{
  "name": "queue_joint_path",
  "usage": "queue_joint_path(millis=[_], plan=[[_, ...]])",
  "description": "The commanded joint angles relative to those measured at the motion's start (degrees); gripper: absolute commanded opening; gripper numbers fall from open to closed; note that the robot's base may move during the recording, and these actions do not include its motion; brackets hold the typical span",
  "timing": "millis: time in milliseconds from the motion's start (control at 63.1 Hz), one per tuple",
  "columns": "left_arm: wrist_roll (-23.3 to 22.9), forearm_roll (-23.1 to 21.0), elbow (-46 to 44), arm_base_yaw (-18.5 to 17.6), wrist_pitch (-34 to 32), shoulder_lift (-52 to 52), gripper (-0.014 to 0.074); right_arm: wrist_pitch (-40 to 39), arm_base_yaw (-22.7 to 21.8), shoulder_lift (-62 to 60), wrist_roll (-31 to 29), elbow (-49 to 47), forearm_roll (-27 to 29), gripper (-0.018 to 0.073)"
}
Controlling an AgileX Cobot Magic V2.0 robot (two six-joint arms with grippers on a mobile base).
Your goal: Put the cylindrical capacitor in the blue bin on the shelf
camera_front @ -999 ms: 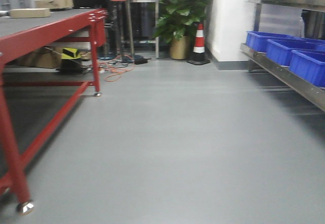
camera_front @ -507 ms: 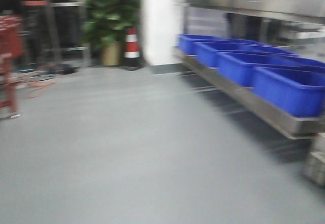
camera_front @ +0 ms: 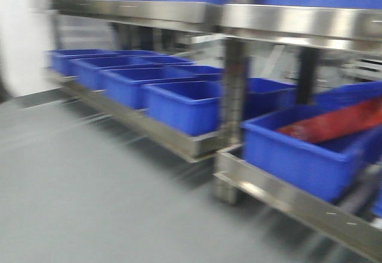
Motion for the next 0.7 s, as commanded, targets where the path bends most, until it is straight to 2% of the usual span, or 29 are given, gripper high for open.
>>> queue_joint_path(millis=[0,682], plan=[[0.20,-0.32,-0.04,0.17,-1.30,-0.35,-0.0111,-1.74,0.10,-0.14,-0.19,-0.14,-0.46,-0.0162],[0.20,-0.32,-0.04,0.17,-1.30,-0.35,-0.0111,-1.74,0.10,-0.14,-0.19,-0.14,-0.46,-0.0162]])
